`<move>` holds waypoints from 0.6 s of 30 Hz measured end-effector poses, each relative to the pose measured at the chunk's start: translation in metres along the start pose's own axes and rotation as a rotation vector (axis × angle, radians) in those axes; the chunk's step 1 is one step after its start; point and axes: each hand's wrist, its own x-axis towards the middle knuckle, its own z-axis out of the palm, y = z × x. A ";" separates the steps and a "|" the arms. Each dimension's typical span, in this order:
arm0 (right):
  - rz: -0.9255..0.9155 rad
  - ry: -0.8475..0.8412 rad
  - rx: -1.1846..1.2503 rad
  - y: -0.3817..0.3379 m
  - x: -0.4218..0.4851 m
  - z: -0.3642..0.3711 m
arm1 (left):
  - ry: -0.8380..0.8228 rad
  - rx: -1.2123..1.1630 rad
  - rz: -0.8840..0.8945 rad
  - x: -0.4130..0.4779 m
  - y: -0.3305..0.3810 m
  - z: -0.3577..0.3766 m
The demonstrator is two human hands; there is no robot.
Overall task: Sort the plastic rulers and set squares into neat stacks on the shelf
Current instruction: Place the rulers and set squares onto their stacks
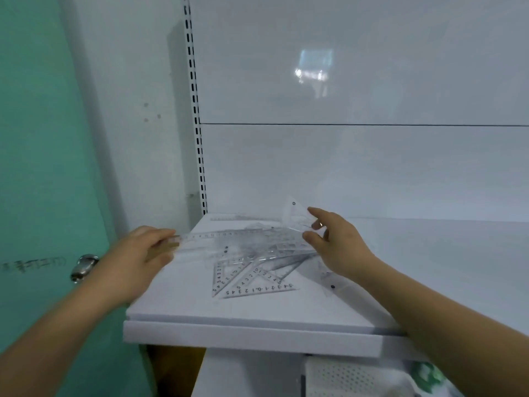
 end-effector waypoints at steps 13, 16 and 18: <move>0.162 0.207 -0.096 0.076 -0.063 -0.101 | -0.119 -0.186 0.146 0.008 0.146 0.072; 0.218 0.234 -0.140 0.116 -0.091 -0.149 | -0.156 -0.179 0.224 0.005 0.210 0.094; 0.276 0.245 -0.169 0.146 -0.111 -0.187 | -0.176 -0.175 0.274 0.001 0.260 0.116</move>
